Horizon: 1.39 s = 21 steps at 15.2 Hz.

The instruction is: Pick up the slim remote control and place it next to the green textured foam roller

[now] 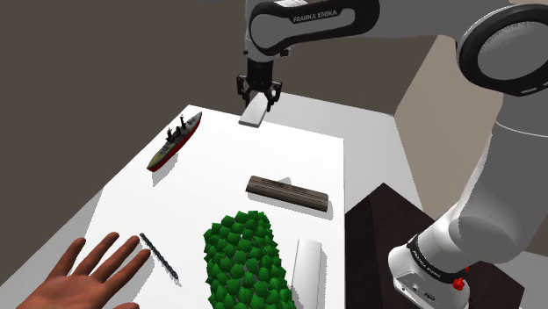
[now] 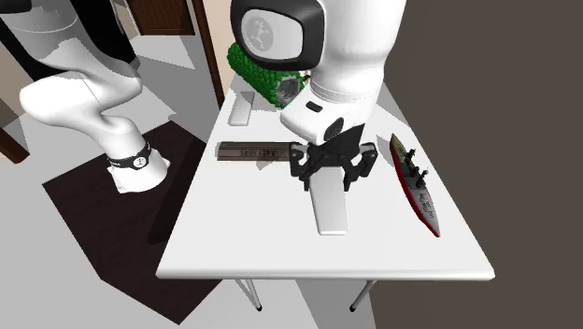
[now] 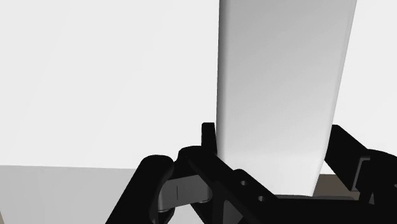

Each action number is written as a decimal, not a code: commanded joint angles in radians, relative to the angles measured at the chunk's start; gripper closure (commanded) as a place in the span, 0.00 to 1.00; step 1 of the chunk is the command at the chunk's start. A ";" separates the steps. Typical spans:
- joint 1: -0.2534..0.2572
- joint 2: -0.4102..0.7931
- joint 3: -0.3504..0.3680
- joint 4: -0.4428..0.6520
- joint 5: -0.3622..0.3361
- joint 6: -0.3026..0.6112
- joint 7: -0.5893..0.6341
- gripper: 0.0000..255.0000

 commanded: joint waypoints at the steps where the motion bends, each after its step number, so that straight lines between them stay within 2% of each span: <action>1: 0.002 -0.006 0.002 0.022 0.003 -0.028 0.000 1.00; 21: 0.022 0.007 0.008 0.305 0.002 -0.298 -0.005 1.00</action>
